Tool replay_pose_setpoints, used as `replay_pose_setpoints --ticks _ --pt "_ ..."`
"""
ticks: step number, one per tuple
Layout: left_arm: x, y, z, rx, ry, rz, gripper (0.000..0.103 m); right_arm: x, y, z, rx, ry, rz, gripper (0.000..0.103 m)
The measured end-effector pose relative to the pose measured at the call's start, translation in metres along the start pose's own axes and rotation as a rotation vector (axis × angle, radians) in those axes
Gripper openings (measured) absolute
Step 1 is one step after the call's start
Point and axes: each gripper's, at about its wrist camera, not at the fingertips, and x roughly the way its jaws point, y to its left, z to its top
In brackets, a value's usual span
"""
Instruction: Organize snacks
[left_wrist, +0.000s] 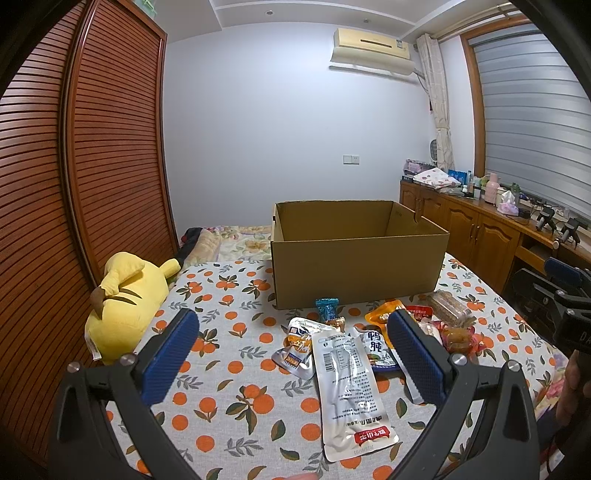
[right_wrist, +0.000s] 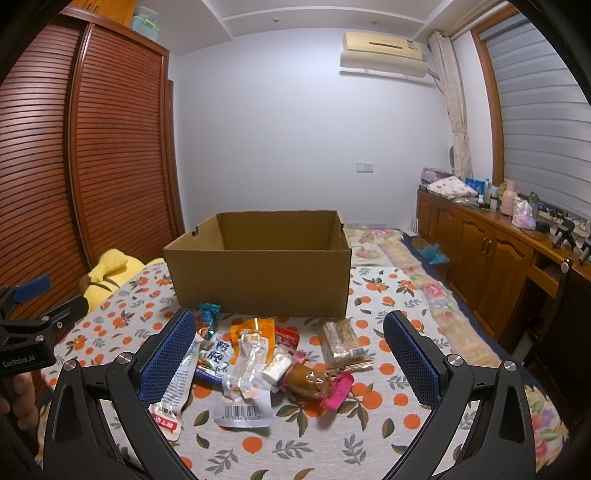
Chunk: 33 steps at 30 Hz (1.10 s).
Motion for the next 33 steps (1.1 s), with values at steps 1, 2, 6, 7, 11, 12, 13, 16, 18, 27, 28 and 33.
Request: replay_pose_setpoints --ticks 1,2,6,7,11,12,13,16,18,27,28,33 --pt "-0.0001 0.0000 -0.0001 0.000 -0.001 0.000 0.103 -0.0001 -0.0002 -0.0001 0.000 0.000 0.000 0.103" --pt "-0.0001 0.0001 -0.0002 0.000 0.000 0.001 0.103 0.0002 0.0007 -0.0002 0.000 0.000 0.000 0.103" --pt "0.0000 0.0000 0.0000 0.000 0.000 0.000 0.103 0.0001 0.0001 0.0001 0.000 0.000 0.000 0.103" --pt "0.0001 -0.0001 0.0000 0.001 0.000 0.000 0.103 0.0001 0.0004 0.0000 0.000 0.001 0.000 0.103" --pt "0.0000 0.0001 0.0000 0.001 0.000 0.001 0.103 0.0001 0.0007 -0.0002 0.000 0.000 0.000 0.103" --pt "0.0000 0.0000 0.0000 0.000 -0.001 0.001 0.103 0.0001 0.0007 -0.0002 0.000 0.000 0.000 0.103" --pt "0.0001 0.0000 0.0001 0.001 0.000 0.000 0.103 -0.0001 0.0004 -0.0001 0.000 -0.001 0.001 0.103" --pt "0.0004 0.0001 -0.0006 0.000 -0.001 0.001 0.103 -0.0002 0.0004 -0.0001 -0.001 -0.001 0.001 0.103" --pt "0.0003 0.0000 -0.0006 0.001 -0.001 0.002 0.103 -0.0004 0.0000 -0.0001 0.001 -0.001 0.001 0.103" --pt "0.0007 0.0004 -0.0011 0.001 -0.001 0.002 0.103 -0.0015 0.0000 -0.0001 -0.001 -0.003 0.000 0.103" --pt "0.0007 0.0004 -0.0011 0.001 -0.001 0.001 0.103 -0.0010 0.0001 -0.0002 0.001 -0.004 0.001 0.103" --pt "0.0009 0.0004 -0.0027 0.002 0.001 -0.001 0.103 -0.0022 -0.0011 0.0009 0.004 -0.007 0.001 0.103"
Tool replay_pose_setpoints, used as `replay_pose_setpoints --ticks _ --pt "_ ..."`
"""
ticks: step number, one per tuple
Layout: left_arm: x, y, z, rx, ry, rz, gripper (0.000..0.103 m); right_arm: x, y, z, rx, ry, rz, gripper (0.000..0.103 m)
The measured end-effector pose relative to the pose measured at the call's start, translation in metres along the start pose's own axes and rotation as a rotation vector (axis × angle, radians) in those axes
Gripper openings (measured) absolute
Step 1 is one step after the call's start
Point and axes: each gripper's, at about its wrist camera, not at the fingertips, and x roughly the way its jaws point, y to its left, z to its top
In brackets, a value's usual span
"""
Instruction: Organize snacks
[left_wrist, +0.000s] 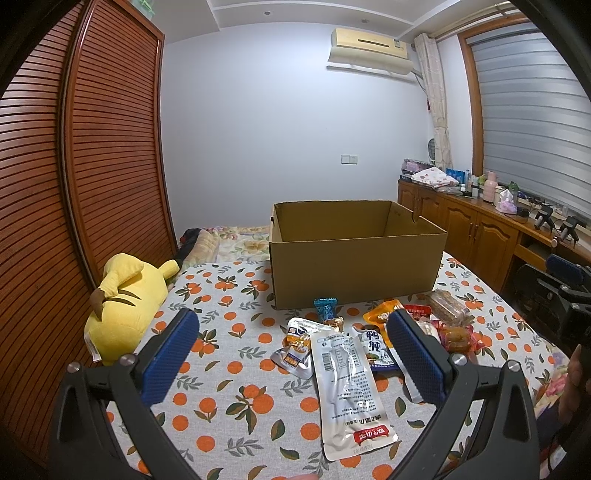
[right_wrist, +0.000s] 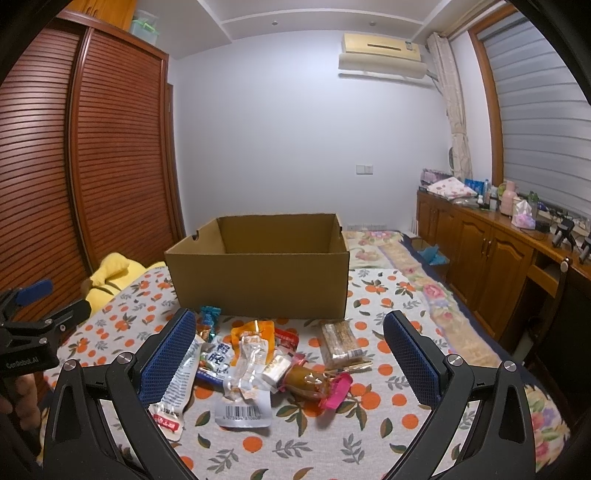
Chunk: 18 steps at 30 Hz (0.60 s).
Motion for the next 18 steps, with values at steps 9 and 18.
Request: replay_pose_setpoints --ticks 9,18 --pt "0.002 -0.002 -0.002 0.008 0.014 -0.005 0.103 -0.001 -0.001 0.001 0.001 0.001 0.001 0.103" --pt "0.015 -0.001 -0.008 0.007 0.054 -0.030 0.103 0.001 -0.008 -0.001 -0.005 0.015 -0.013 0.103"
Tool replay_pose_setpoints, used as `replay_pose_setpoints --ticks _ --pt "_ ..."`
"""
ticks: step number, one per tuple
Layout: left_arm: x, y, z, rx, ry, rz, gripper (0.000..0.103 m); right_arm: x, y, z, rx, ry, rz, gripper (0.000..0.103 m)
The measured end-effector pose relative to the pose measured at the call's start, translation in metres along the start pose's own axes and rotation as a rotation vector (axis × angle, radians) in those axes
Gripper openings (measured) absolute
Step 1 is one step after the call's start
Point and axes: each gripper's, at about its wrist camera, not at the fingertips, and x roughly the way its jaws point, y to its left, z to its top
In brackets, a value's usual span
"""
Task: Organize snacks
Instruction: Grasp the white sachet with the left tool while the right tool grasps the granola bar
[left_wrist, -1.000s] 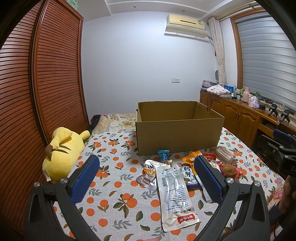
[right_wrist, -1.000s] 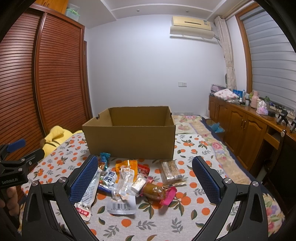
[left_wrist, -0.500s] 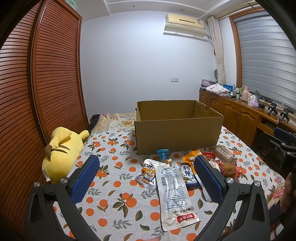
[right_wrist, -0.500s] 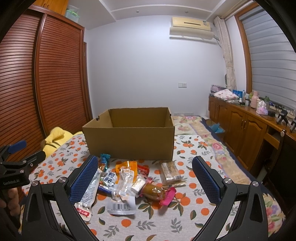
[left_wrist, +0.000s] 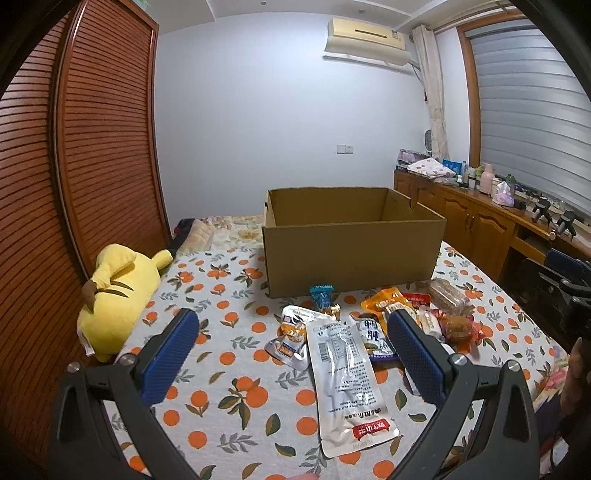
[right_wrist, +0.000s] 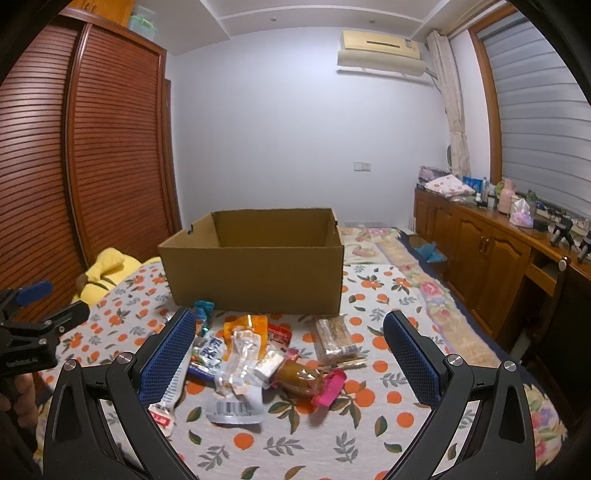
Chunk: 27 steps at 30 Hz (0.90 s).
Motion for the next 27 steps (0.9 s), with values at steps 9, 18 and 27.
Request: replay_pose_setpoints --ticks 9,18,27 --pt "0.033 -0.005 -0.018 -0.001 0.101 -0.064 0.102 0.033 -0.027 -0.014 -0.028 0.082 -0.006 0.103" --pt "0.070 -0.014 -0.034 0.001 0.228 -0.121 0.100 0.071 -0.045 -0.024 -0.068 0.198 0.057 0.100" --pt "0.098 -0.017 -0.041 -0.014 0.338 -0.169 0.097 0.131 -0.064 -0.024 -0.044 0.379 0.132 0.083"
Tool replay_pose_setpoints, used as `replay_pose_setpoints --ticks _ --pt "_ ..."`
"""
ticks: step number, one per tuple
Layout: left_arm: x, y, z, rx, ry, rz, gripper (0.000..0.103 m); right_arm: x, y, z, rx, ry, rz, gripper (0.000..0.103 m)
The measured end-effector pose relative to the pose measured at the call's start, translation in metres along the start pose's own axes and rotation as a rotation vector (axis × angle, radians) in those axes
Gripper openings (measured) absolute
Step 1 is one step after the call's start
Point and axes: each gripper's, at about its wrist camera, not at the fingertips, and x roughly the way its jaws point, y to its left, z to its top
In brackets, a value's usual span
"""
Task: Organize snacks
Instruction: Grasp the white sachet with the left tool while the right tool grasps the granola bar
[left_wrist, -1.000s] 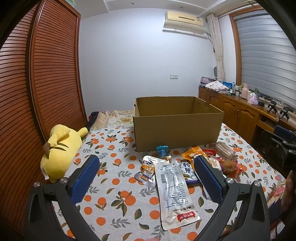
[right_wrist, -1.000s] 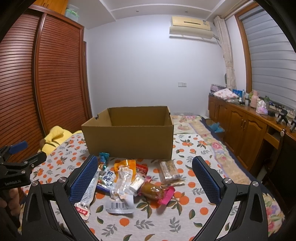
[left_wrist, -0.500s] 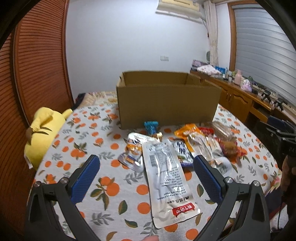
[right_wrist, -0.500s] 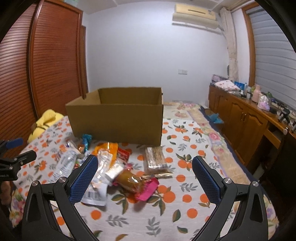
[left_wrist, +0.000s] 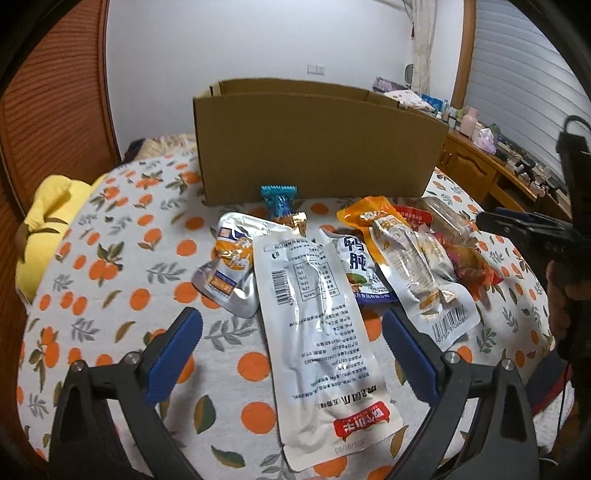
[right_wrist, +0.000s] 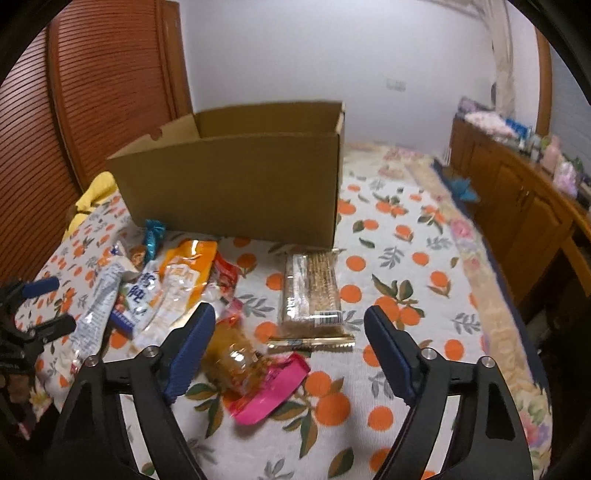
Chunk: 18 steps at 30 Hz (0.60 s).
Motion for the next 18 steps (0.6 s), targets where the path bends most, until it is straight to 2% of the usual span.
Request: replay_pose_setpoints --ticks 6,10,18 --pt "0.018 0.000 0.007 -0.004 0.069 -0.045 0.095 0.028 -0.016 0.015 0.029 0.081 0.019 0.079" --pt "0.028 -0.005 0.011 0.005 0.110 -0.052 0.092 0.047 -0.022 0.022 0.037 0.139 0.024 0.078" --pt "0.044 -0.006 0.019 0.018 0.169 -0.043 0.088 0.073 -0.025 0.029 0.033 0.200 0.043 0.076"
